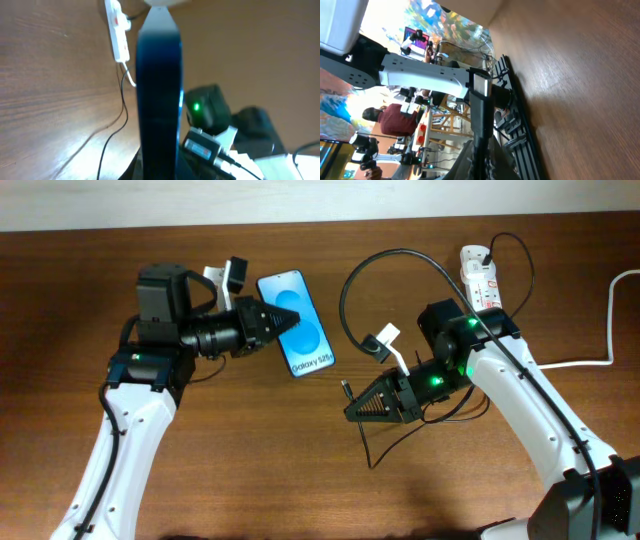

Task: Plug charger to phone and switch on socket
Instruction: 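Carry the cable plug with the right gripper toward the phone's bottom port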

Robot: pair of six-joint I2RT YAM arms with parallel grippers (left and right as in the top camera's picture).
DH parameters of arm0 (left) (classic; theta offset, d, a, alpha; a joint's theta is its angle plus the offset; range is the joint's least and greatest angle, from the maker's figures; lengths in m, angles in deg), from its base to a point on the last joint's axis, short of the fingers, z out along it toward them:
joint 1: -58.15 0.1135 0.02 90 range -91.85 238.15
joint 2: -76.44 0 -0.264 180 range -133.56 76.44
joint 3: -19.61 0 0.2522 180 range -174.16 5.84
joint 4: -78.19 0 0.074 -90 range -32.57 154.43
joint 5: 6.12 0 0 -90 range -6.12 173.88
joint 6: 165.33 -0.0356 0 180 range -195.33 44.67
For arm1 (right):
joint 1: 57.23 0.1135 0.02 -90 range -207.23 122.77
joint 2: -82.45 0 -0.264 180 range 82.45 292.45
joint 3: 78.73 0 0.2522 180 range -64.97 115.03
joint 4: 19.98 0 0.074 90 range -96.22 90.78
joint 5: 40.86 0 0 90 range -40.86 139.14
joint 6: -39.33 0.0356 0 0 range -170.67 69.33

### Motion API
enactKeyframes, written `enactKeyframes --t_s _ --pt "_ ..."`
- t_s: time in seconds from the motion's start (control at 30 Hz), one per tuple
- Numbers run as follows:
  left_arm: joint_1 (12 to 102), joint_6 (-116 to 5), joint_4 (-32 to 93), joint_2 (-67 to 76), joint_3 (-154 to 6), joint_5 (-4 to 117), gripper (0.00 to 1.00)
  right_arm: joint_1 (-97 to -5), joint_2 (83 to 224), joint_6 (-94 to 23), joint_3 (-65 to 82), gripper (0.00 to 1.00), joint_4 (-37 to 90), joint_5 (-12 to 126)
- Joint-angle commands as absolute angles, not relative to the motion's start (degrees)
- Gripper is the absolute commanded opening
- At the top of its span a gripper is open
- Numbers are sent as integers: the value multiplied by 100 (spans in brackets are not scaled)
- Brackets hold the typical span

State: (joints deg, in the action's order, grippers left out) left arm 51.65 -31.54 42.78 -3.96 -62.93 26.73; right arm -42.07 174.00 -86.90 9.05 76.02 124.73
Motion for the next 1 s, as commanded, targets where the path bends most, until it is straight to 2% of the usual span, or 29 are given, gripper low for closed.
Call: enactKeyframes --t_s 0.0,0.13,0.3,0.37,0.47,0.6,0.97 --pt "5193 -2518 4597 -370 -6354 2820 0 -4181 17280 -8795 920 5 7576 12742" --pt "5193 -2518 4597 -370 -6354 2824 0 -4124 17282 -8793 920 5 7530 12829" --pt "5191 -2520 4595 -370 -6354 2813 0 -3632 17282 -8771 920 4 6876 12794" --pt "5191 -2522 4593 -370 -6354 2735 0 -3514 17282 -8321 920 4 6509 12587" --pt "5191 -2531 4593 -370 -6354 2697 0 -3512 17282 -7529 920 4 6101 12165" --pt "5193 -2914 4510 -370 -6352 2219 0 -3512 17282 -7411 920 4 5948 12156" --pt "5176 -3174 4505 -370 -6352 2214 0 -3512 17282 -7212 920 4 5499 12370"
